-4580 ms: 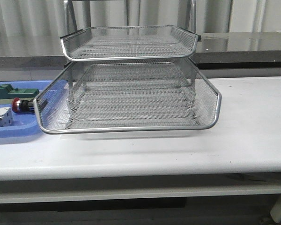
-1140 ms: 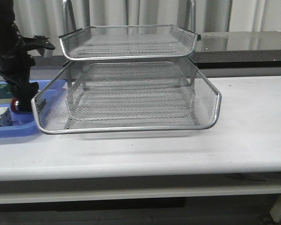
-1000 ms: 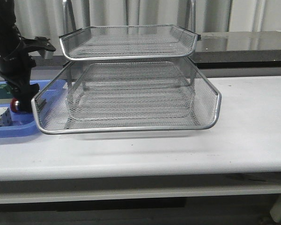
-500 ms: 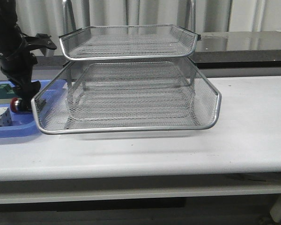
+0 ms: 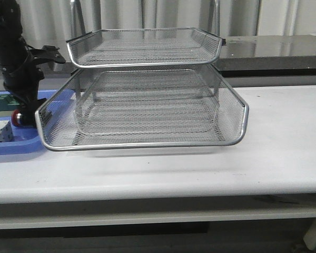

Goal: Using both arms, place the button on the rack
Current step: 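Lower the left gripper into the blue tray and grasp the red-capped button, then lift the button and carry it over the pulled-out middle tray, then lower the button onto the middle tray mesh, open the left gripper, withdraw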

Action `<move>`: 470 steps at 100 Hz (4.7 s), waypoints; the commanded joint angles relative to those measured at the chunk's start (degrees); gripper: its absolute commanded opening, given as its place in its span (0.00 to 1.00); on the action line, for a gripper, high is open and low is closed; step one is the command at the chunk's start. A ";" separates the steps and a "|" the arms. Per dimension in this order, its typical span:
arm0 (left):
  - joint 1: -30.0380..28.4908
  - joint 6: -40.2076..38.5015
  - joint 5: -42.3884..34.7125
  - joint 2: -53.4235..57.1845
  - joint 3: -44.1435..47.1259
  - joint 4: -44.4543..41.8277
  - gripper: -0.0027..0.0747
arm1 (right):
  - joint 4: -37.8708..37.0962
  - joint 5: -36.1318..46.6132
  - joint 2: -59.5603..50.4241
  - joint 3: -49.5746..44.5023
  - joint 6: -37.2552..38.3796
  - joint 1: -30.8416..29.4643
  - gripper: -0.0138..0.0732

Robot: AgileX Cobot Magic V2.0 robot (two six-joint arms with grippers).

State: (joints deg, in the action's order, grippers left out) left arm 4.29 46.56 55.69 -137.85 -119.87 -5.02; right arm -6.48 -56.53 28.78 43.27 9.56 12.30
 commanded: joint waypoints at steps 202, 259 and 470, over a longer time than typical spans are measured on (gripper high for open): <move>2.98 -17.49 17.16 18.46 -16.02 -1.52 0.07 | -0.95 3.29 0.19 1.90 0.00 0.15 0.08; 9.31 -21.57 17.16 40.97 8.16 5.02 0.07 | -0.95 3.29 0.19 1.90 0.00 0.15 0.08; 29.08 -24.40 12.90 34.37 13.80 7.98 0.55 | -0.95 3.29 0.19 1.90 0.00 0.15 0.08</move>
State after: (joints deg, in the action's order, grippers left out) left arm 34.47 24.20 69.62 -109.59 -104.61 2.19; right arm -6.48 -56.62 28.78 43.27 9.56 12.30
